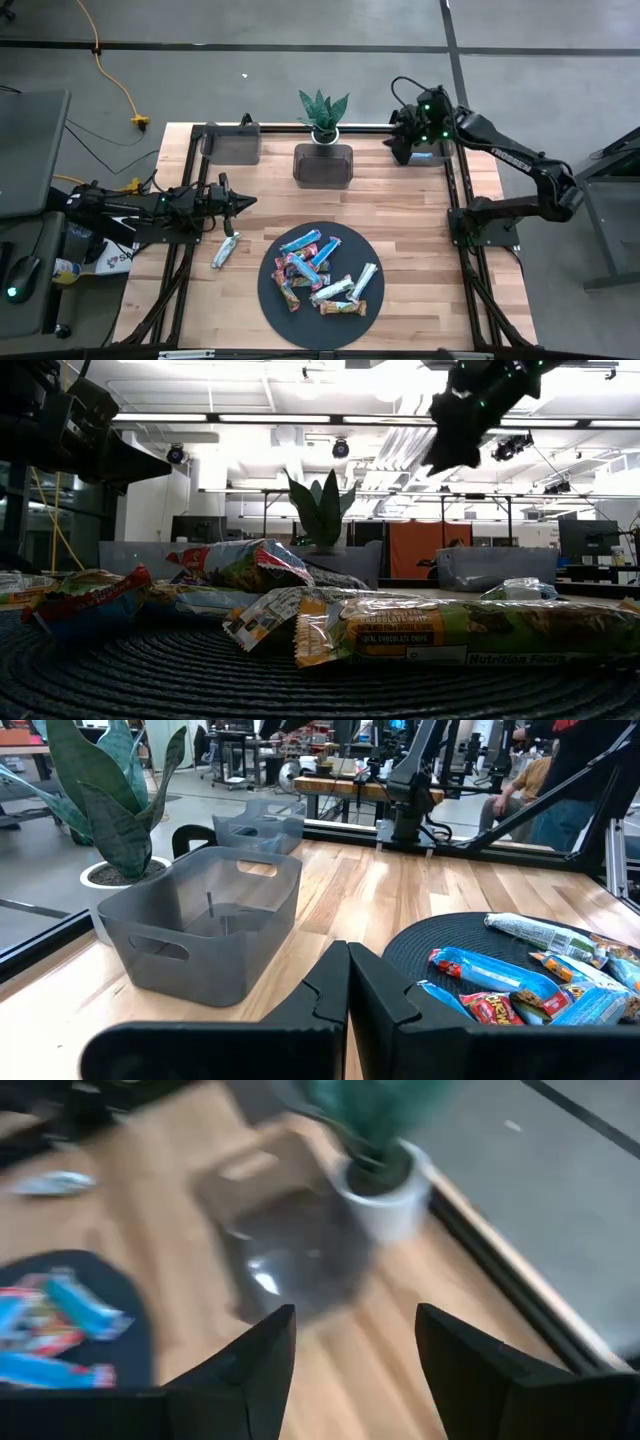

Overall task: Pick and place Granola Bars by type
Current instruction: Put the yellow granola bar into the right black bin

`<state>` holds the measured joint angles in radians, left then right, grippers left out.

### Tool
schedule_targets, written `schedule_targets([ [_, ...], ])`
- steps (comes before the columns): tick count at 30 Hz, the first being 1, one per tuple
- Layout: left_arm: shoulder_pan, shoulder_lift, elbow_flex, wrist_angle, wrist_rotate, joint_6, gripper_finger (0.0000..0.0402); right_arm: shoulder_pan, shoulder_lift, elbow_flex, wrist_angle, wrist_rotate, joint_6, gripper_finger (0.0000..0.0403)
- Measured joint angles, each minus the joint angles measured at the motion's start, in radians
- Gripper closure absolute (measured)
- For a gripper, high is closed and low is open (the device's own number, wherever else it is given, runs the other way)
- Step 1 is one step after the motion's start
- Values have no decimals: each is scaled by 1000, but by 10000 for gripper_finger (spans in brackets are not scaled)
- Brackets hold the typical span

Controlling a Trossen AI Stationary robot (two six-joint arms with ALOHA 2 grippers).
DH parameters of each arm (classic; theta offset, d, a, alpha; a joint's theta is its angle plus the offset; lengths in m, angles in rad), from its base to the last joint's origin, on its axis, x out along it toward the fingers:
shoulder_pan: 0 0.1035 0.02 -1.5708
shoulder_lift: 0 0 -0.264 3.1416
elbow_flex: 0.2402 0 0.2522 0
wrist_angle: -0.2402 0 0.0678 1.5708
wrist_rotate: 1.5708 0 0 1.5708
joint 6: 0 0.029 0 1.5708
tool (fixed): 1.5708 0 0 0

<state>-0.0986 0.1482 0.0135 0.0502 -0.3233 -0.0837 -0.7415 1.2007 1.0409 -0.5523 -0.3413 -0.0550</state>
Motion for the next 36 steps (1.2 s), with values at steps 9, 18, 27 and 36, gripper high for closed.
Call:
schedule_targets([
  [9,0,0,0,0,0,0,400,269,1,0,160,-8,26,212],
  [18,0,0,0,0,0,0,400,509,12,0,396,108,84,213],
  [27,0,0,0,0,0,0,400,677,107,0,662,216,146,218],
  [36,0,0,0,0,0,0,400,775,243,0,774,216,161,219],
])
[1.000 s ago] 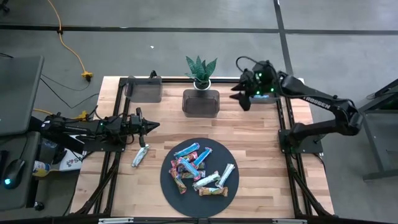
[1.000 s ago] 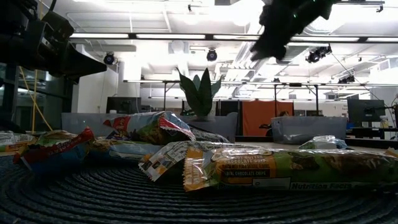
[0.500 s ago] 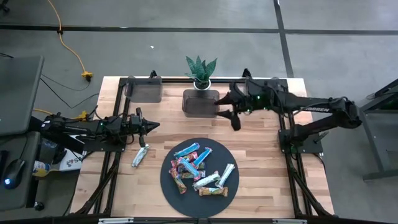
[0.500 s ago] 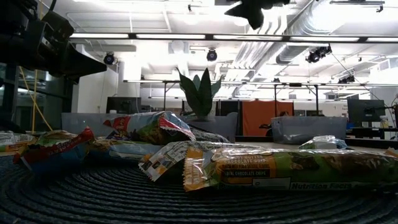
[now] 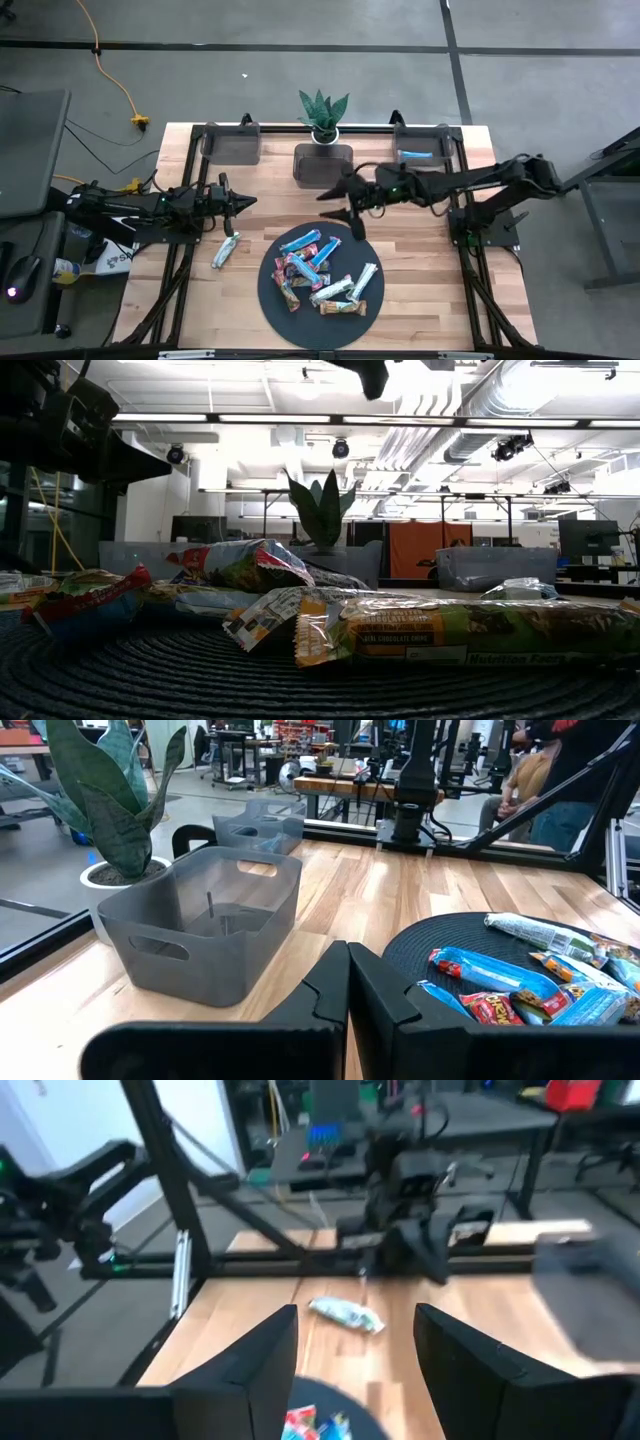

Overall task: Pick and place Granola Bars by type
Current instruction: Put the yellow granola bar into the right black bin

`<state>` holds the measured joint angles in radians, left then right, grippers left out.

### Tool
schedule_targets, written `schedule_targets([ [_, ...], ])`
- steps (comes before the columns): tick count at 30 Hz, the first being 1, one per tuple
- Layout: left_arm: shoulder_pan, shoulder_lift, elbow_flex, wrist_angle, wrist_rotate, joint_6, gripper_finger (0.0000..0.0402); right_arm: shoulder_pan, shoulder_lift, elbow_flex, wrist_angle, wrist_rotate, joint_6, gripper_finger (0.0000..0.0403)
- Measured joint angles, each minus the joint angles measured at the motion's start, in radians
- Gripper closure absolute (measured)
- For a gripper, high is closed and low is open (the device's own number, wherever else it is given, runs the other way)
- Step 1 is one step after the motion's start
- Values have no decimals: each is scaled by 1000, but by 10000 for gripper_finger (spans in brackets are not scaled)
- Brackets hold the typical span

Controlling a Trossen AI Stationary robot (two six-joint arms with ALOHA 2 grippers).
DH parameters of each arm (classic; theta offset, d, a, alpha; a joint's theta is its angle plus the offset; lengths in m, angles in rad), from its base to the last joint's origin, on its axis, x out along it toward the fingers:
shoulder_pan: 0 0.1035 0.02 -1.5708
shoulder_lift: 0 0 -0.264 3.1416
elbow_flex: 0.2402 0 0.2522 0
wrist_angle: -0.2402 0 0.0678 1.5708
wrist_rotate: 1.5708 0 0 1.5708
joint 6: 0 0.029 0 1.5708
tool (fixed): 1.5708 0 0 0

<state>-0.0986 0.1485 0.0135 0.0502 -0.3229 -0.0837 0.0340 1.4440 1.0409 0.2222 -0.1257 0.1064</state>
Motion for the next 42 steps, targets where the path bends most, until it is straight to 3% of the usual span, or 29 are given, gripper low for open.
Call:
schedule_targets([
  [6,0,0,0,0,0,0,400,38,47,0,-71,0,19,219],
  [25,0,0,0,0,0,0,400,164,48,0,-556,10,-234,219],
  [42,0,0,0,0,0,0,400,337,48,-53,-653,168,-479,217],
])
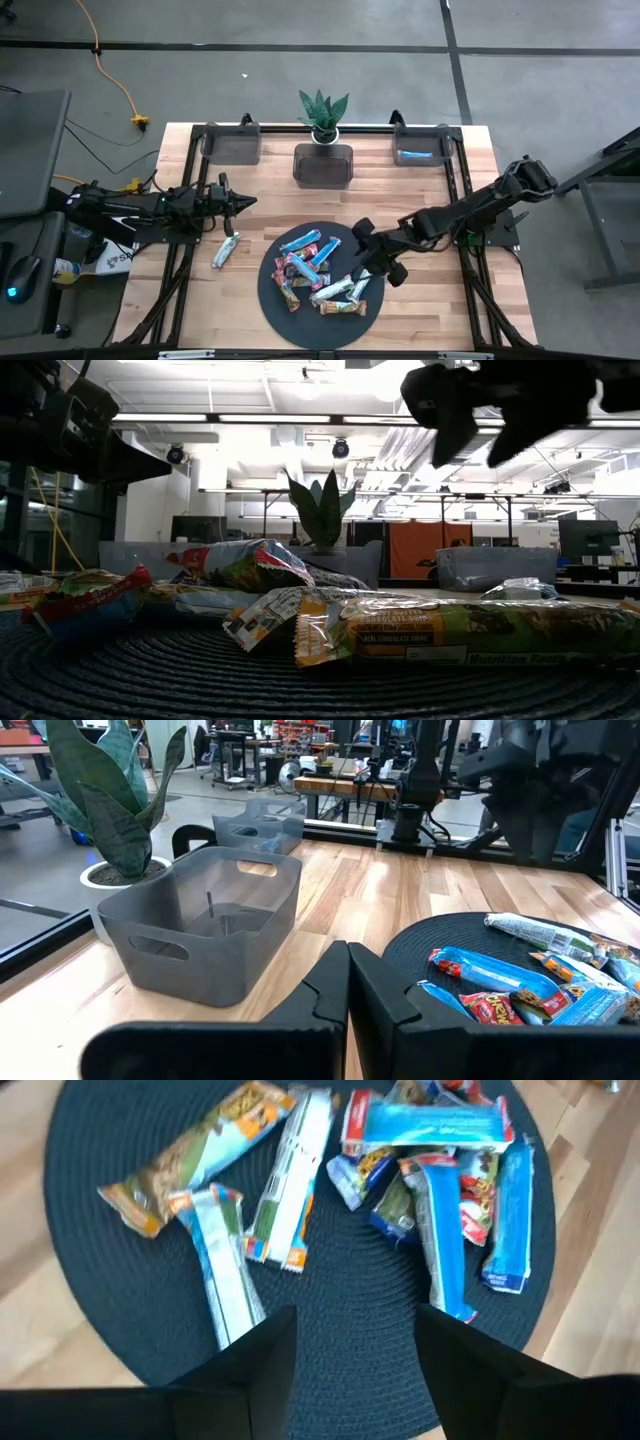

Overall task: Pick and place Granola Bars by type
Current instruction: Put the yellow granola bar into the right black bin

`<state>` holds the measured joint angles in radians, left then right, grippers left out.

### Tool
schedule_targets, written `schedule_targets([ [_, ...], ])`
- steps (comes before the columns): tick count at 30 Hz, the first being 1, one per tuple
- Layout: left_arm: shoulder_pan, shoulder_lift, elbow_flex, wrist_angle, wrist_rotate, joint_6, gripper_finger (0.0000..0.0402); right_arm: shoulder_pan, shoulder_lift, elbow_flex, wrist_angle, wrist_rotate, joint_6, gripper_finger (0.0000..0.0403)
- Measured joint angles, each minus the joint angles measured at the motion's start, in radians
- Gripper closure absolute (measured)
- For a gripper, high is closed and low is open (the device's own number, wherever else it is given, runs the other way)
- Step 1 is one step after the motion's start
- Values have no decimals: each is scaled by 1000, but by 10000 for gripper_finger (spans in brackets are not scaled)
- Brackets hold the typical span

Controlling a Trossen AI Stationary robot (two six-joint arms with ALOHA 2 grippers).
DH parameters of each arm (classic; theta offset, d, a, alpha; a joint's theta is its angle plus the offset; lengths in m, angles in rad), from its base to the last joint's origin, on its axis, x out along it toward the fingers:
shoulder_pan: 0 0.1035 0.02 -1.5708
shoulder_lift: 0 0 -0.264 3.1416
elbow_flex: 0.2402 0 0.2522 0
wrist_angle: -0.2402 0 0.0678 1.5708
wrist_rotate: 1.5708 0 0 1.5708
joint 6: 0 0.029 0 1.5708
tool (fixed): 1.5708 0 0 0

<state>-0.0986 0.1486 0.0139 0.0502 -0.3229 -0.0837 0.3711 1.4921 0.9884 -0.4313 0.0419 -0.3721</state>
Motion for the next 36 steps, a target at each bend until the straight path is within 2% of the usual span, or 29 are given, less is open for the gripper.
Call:
schedule_targets([
  [8,0,0,0,0,0,0,400,67,0,-97,35,53,15,215],
  [20,0,0,0,0,0,0,400,122,2,-181,153,61,36,212],
  [27,0,0,0,0,0,0,400,121,113,-182,283,52,57,209],
  [31,0,0,0,0,0,0,400,120,180,-165,288,125,112,202],
  [36,0,0,0,0,0,0,400,118,198,-157,293,118,128,191],
])
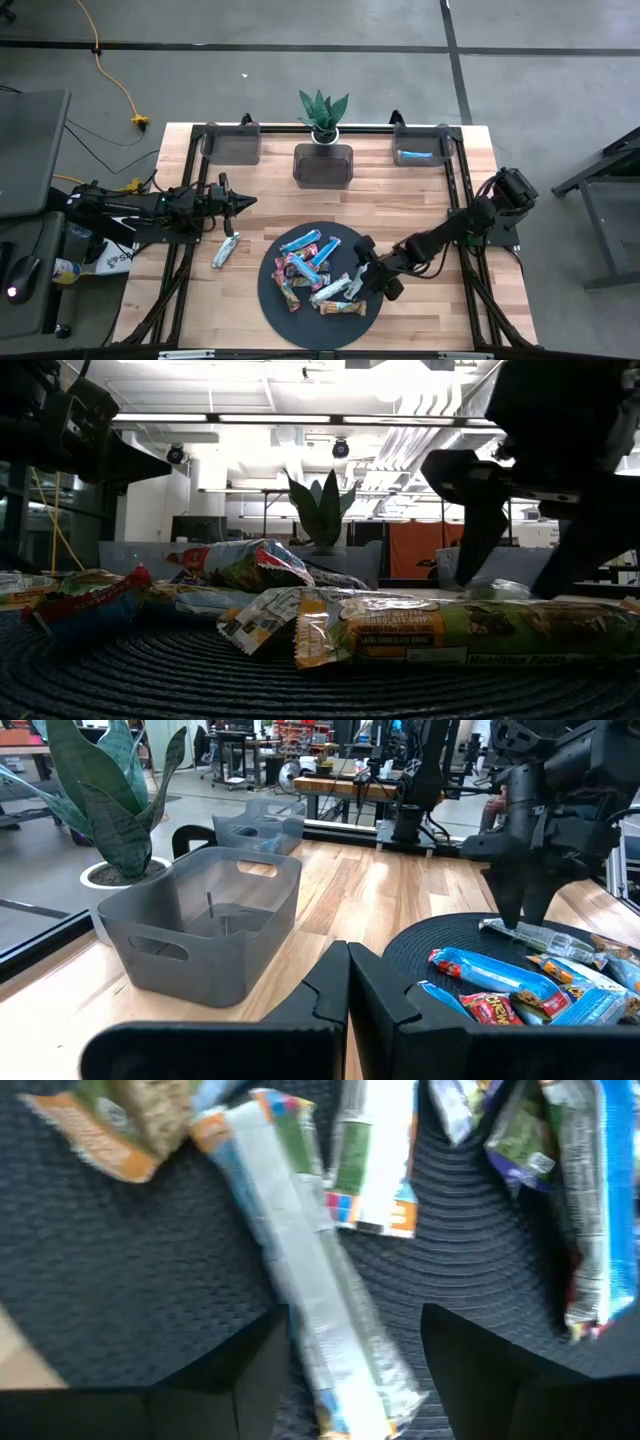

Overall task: Pick and place Granola Bars by type
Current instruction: Put the yellow granola bar into the right black bin

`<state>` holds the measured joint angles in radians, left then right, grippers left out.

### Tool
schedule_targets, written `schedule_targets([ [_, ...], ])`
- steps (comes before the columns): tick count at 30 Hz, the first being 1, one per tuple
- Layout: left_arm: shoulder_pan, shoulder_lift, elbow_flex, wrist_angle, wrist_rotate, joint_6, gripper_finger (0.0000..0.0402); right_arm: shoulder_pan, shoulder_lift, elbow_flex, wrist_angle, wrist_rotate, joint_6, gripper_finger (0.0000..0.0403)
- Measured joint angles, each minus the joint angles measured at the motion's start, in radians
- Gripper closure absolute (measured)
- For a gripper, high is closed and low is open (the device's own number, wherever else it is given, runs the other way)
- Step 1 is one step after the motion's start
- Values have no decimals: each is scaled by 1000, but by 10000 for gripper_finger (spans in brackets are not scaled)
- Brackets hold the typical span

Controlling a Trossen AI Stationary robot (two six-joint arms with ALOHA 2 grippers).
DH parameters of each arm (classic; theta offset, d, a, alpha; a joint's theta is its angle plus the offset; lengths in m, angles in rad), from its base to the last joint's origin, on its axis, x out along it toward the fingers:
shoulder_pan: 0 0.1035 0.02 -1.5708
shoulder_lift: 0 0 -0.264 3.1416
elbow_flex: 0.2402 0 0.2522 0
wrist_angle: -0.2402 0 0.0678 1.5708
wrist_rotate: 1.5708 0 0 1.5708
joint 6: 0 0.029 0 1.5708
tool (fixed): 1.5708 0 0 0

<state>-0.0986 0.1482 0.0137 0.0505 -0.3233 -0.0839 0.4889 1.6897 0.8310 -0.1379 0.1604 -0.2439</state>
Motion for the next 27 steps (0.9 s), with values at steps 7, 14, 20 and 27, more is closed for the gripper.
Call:
schedule_targets([
  [7,0,0,0,0,0,0,400,0,0,-1,1,-80,1,199],
  [14,0,0,0,0,0,0,400,-33,0,-2,-8,-126,59,218],
  [20,0,0,0,0,0,0,400,-74,0,-2,-15,-148,61,227],
  [27,0,0,0,0,0,0,400,-98,31,-2,-30,-224,44,230],
])
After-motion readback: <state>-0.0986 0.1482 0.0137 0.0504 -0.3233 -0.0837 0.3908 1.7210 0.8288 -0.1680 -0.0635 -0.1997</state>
